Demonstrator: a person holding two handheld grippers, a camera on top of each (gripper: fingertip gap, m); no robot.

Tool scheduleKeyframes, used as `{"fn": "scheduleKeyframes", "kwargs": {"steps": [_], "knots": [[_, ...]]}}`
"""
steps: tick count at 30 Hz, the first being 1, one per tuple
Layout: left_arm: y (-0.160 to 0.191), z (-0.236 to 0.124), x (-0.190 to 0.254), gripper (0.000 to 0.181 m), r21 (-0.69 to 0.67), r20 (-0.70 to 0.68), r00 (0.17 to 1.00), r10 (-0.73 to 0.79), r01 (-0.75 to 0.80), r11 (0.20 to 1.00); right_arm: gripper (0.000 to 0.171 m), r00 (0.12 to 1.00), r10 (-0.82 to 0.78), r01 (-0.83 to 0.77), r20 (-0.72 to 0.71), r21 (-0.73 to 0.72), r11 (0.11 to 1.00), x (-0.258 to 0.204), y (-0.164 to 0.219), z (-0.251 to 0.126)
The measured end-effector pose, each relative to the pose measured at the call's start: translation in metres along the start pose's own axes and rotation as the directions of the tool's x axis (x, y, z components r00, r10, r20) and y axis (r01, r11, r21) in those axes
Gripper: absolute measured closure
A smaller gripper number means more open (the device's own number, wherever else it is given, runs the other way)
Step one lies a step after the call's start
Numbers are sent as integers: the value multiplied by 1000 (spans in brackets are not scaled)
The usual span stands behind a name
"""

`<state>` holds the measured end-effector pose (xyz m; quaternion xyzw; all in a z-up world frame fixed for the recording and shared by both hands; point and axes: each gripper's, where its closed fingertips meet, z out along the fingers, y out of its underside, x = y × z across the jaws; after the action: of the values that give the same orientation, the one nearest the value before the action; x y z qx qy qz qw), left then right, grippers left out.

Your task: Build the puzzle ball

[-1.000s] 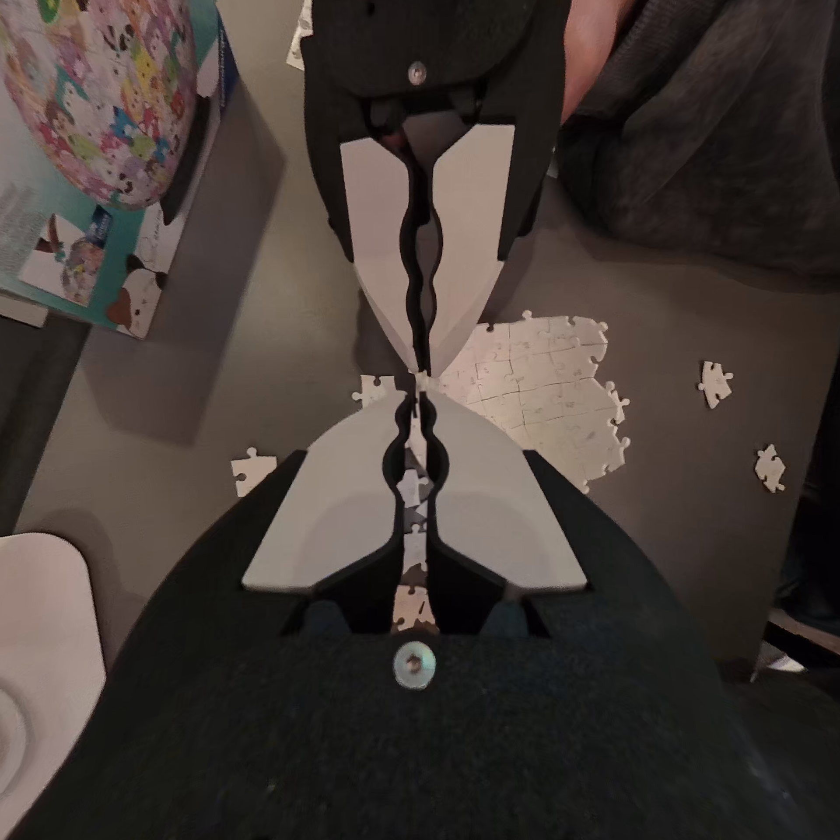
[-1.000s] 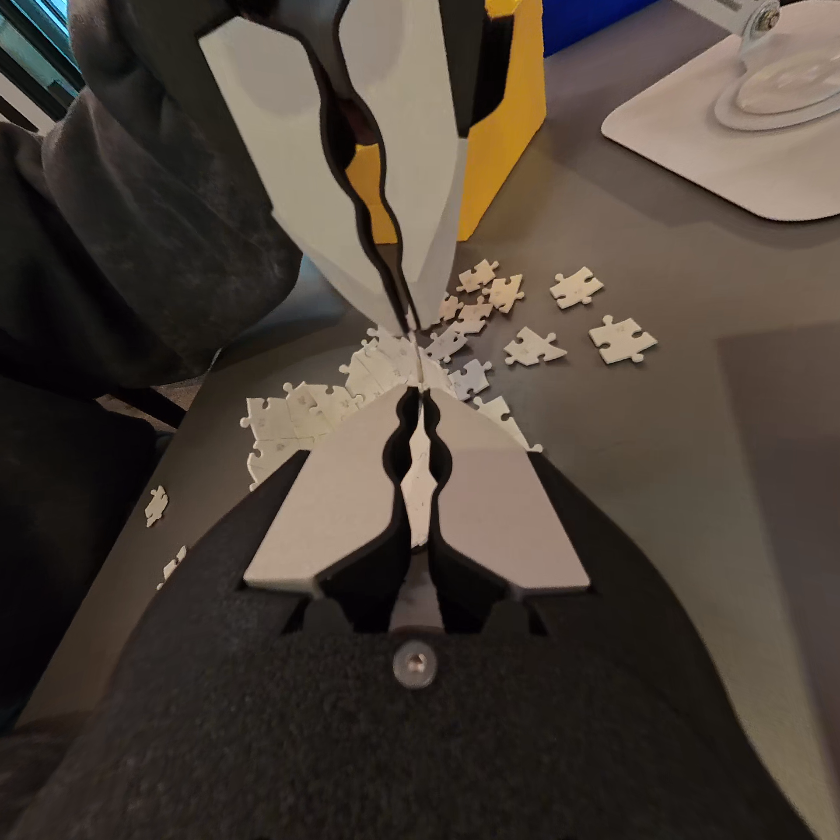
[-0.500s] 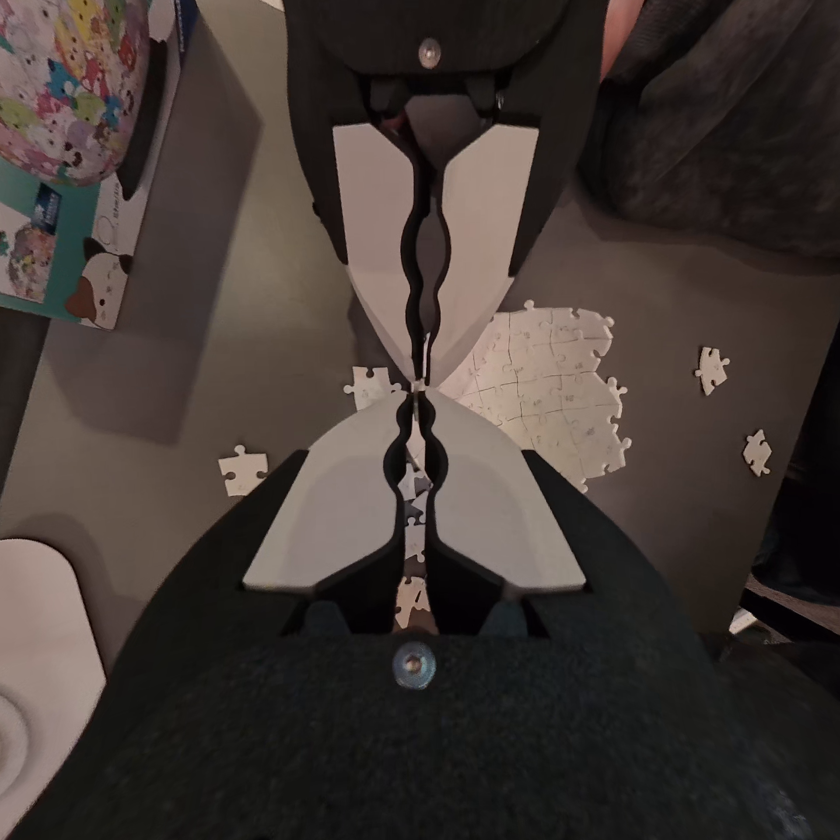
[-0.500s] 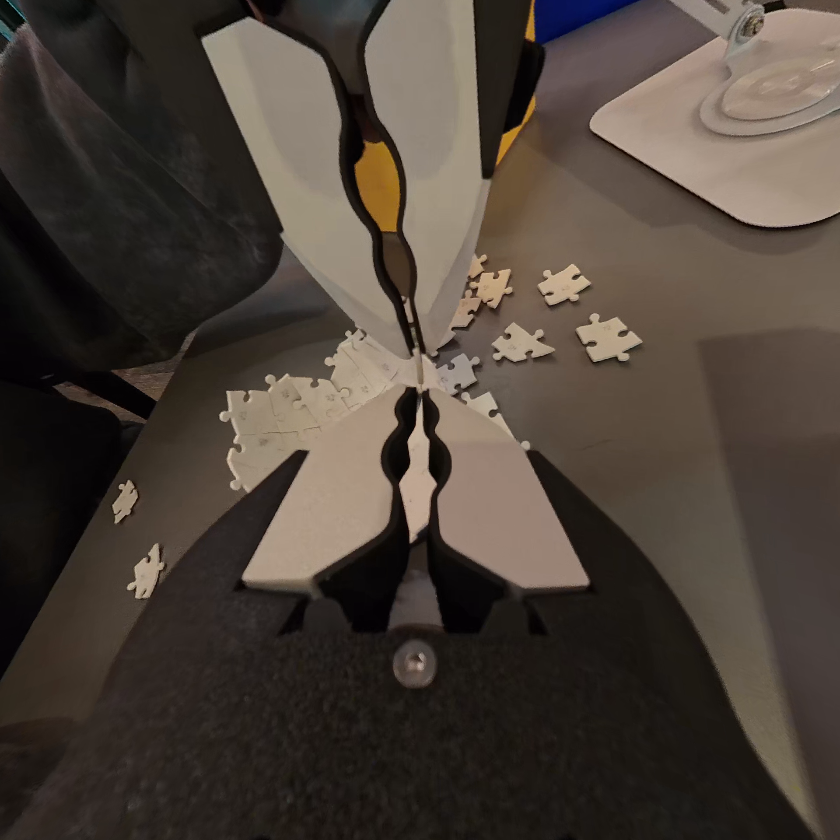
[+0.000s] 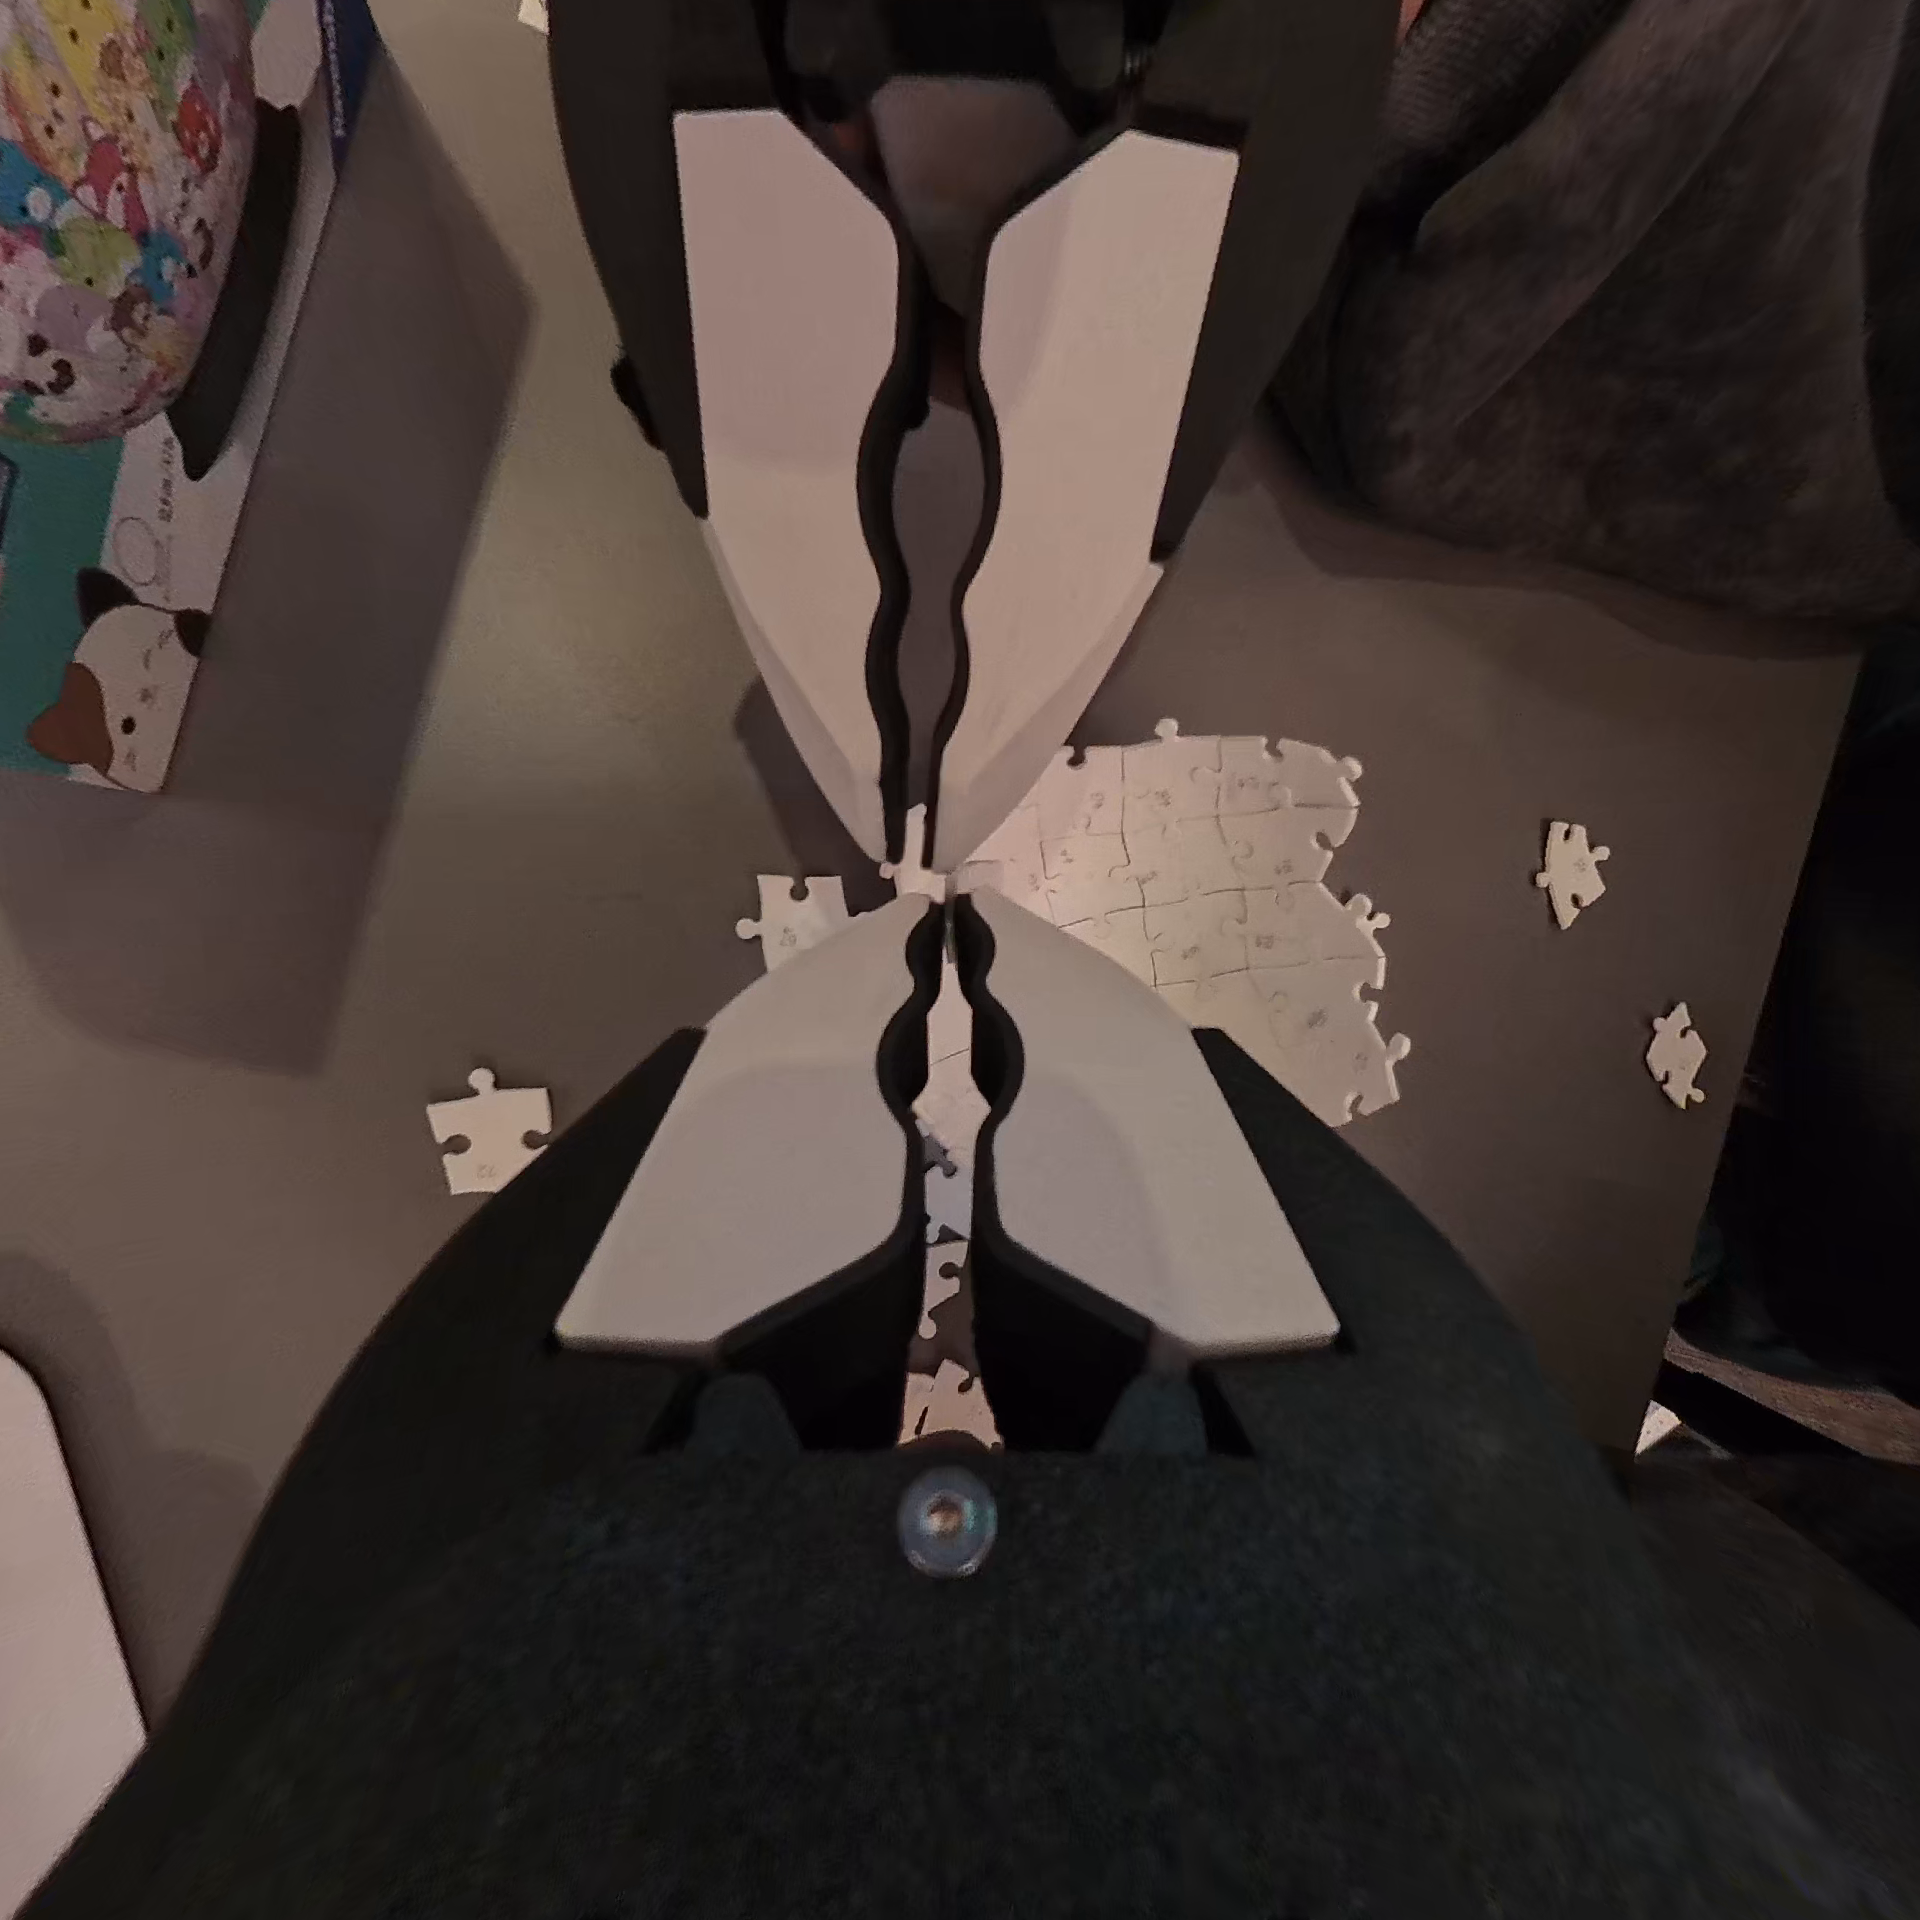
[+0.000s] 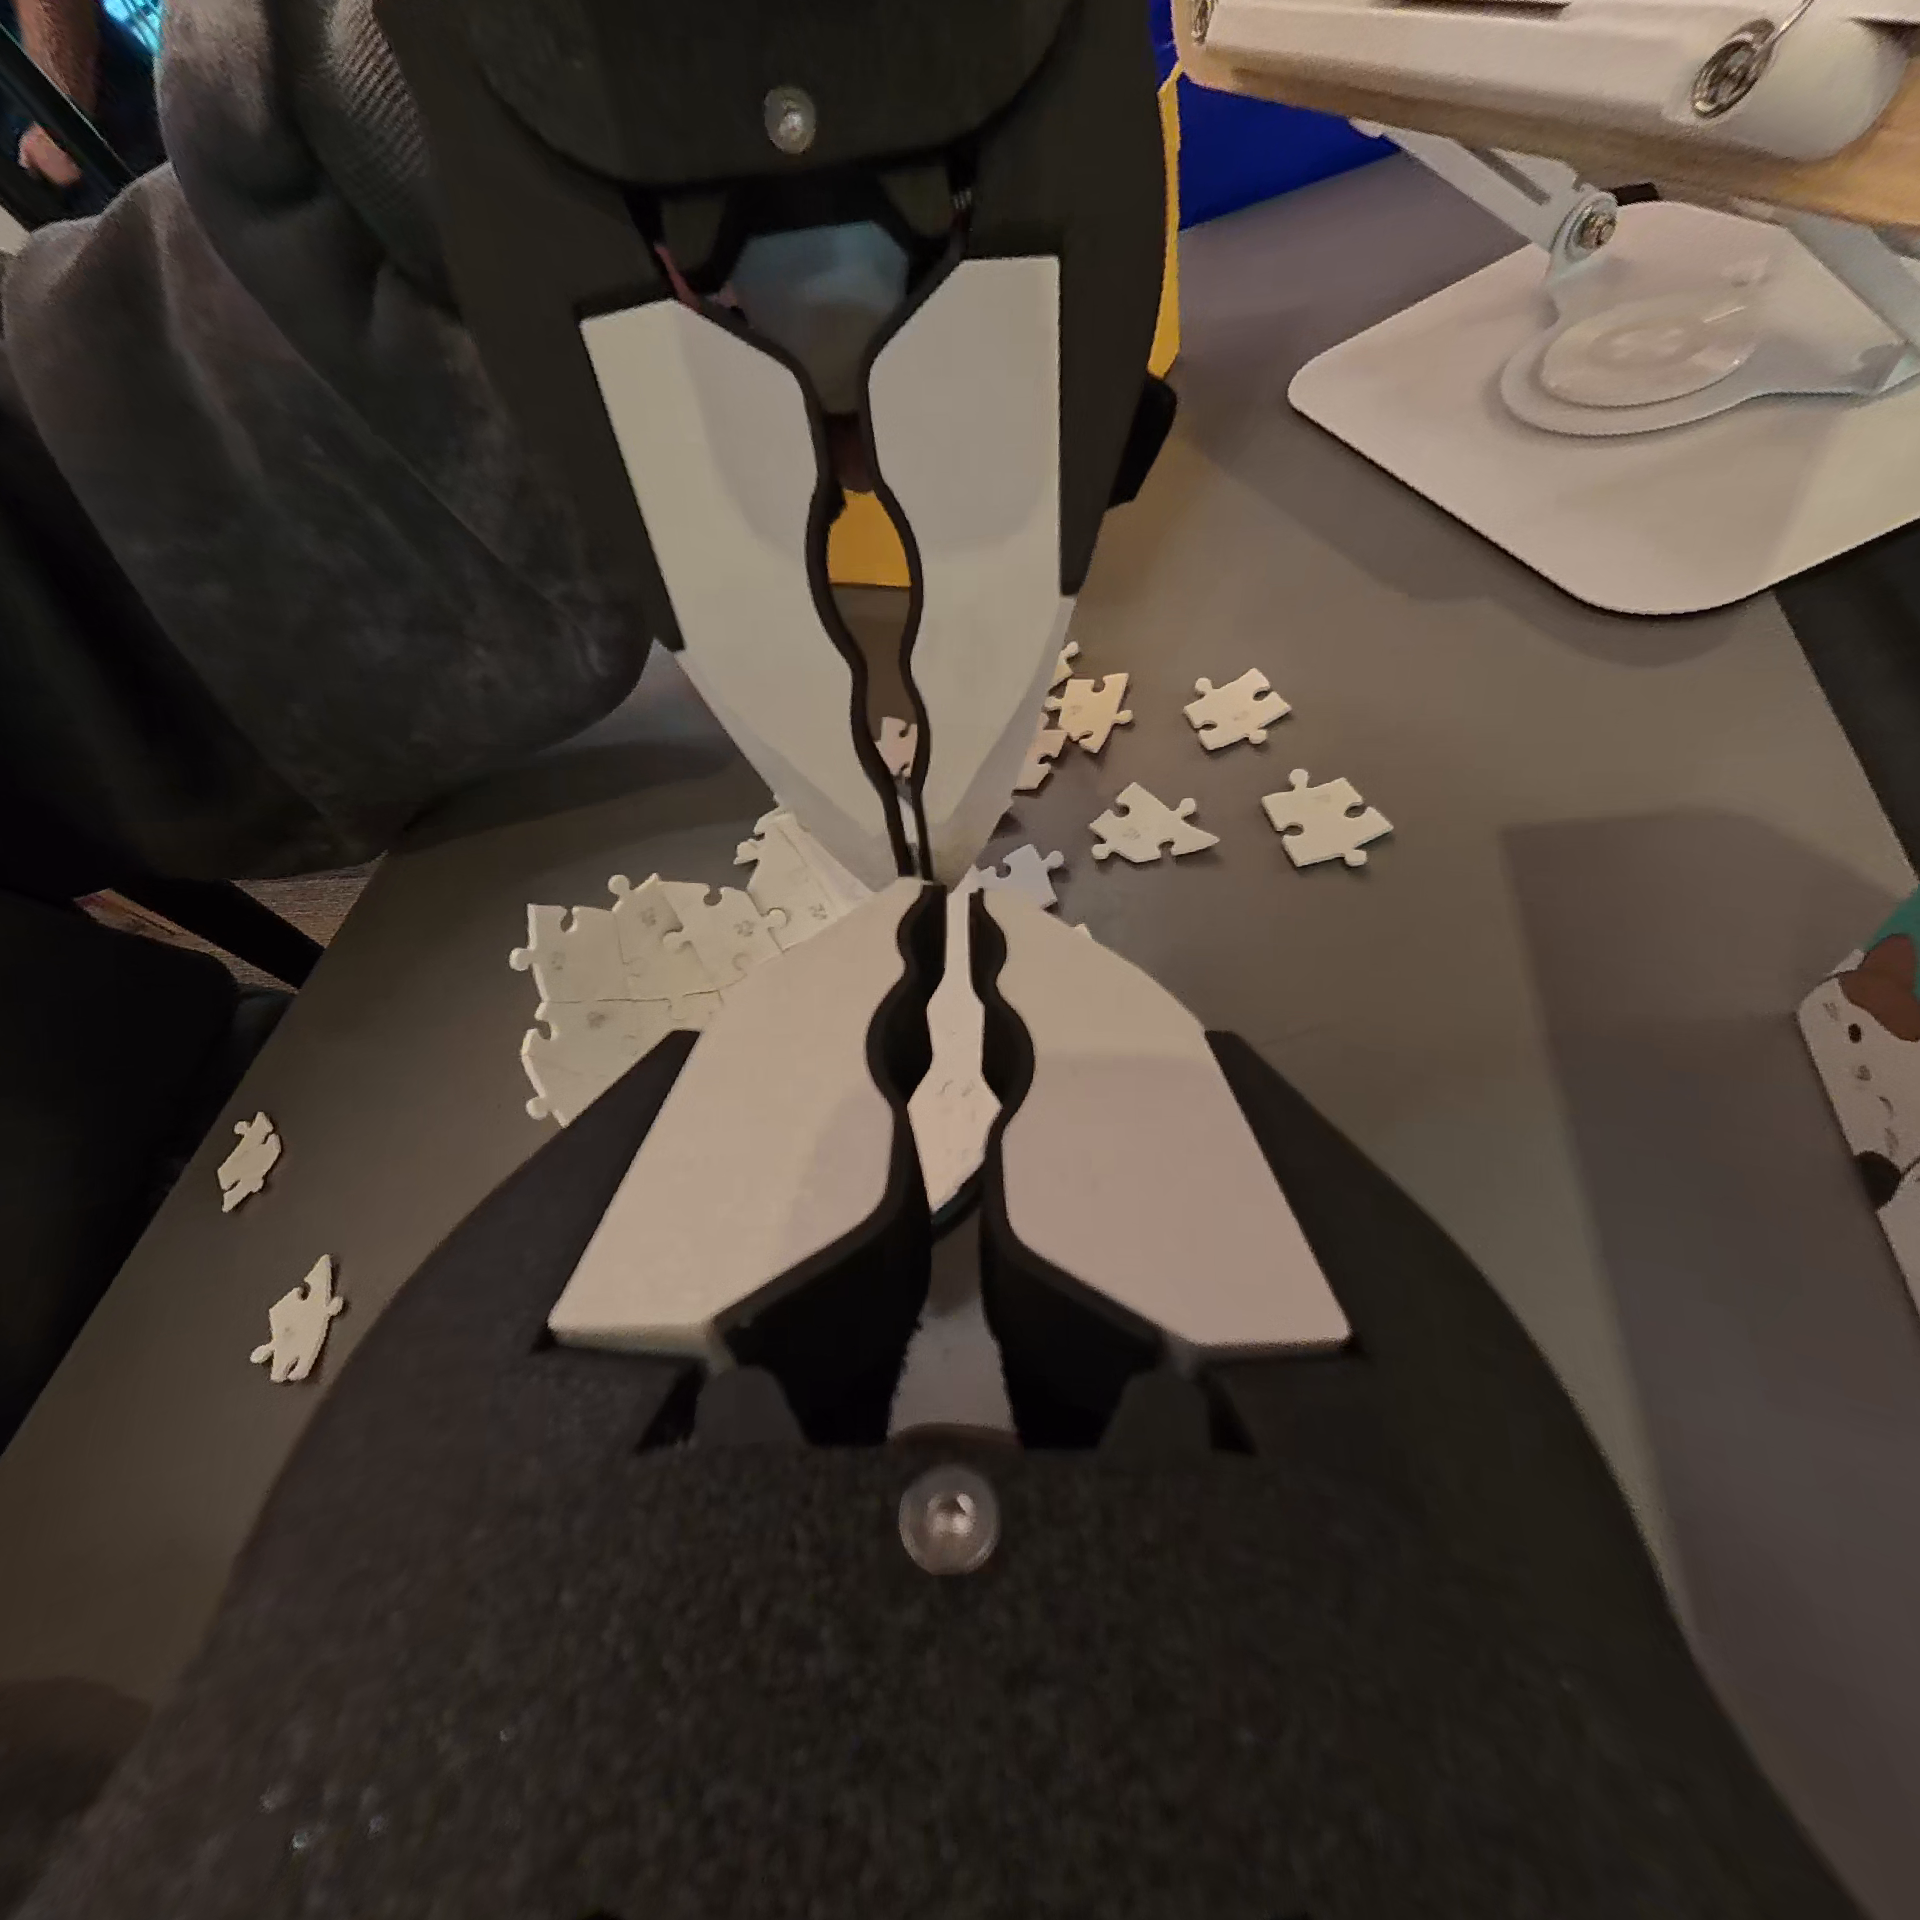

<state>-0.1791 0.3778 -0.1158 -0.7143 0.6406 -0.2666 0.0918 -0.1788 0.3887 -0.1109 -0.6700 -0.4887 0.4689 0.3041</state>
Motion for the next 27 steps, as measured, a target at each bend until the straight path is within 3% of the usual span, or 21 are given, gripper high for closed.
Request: {"fn": "scheduleKeyframes", "kwargs": {"steps": [24, 27], "knots": [[0, 2, 0, 179, 61, -17, 1000, -4, 5, 998, 170, 997, -8, 8, 71, -1, 1000, -8, 3, 2], [4, -2, 1, 168, 81, -45, 998, -34, 38, 996, 170, 999, -14, 14, 52, 5, 1000, -5, 3, 1]]}}
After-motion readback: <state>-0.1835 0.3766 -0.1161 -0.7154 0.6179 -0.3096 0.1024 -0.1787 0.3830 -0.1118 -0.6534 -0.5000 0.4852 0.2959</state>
